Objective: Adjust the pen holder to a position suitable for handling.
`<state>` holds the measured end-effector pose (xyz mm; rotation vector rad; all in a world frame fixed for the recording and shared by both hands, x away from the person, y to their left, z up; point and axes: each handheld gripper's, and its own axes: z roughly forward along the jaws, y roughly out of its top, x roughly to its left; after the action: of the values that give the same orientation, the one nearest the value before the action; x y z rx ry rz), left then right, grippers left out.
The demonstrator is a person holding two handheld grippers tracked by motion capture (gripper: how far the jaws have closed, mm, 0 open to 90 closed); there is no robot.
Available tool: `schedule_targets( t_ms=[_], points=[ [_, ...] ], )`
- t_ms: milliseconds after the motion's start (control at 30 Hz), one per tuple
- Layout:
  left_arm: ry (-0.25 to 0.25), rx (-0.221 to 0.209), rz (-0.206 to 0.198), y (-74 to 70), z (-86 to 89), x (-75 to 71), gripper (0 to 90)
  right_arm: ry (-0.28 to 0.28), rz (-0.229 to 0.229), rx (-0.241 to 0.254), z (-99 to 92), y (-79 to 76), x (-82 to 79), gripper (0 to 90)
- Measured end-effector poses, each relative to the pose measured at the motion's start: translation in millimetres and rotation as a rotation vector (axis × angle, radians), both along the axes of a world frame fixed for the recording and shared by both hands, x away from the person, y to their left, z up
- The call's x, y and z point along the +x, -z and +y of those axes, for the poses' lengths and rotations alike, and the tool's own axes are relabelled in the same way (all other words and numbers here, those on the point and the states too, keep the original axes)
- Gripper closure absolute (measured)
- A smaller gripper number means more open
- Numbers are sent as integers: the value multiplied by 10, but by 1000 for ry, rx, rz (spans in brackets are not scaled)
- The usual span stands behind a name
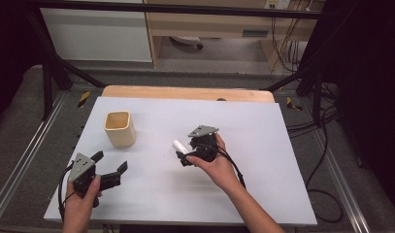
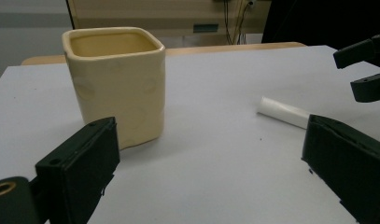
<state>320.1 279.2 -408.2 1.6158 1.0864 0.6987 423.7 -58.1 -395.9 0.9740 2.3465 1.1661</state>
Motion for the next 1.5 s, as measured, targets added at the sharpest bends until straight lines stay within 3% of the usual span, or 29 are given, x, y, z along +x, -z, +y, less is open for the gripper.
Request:
schedule_targets(
  t_ms=[667, 800, 1000, 1233, 1500],
  points=[
    [6, 6, 4, 9, -7, 11, 44, 11, 41, 2, 12, 195, -43, 82],
    [6, 2, 4, 5, -2, 7, 45, 13, 46, -17, 30, 238, -38, 94],
    [8, 3, 7, 5, -1, 2, 45, 26, 28, -20, 11, 248, -52, 147],
    [9, 4, 13, 12, -2, 14, 45, 20, 46, -20, -44, 333, -75, 222],
    [9, -4, 13, 14, 0, 16, 45, 20, 53, -45, 26, 476, 13, 338]
  ],
)
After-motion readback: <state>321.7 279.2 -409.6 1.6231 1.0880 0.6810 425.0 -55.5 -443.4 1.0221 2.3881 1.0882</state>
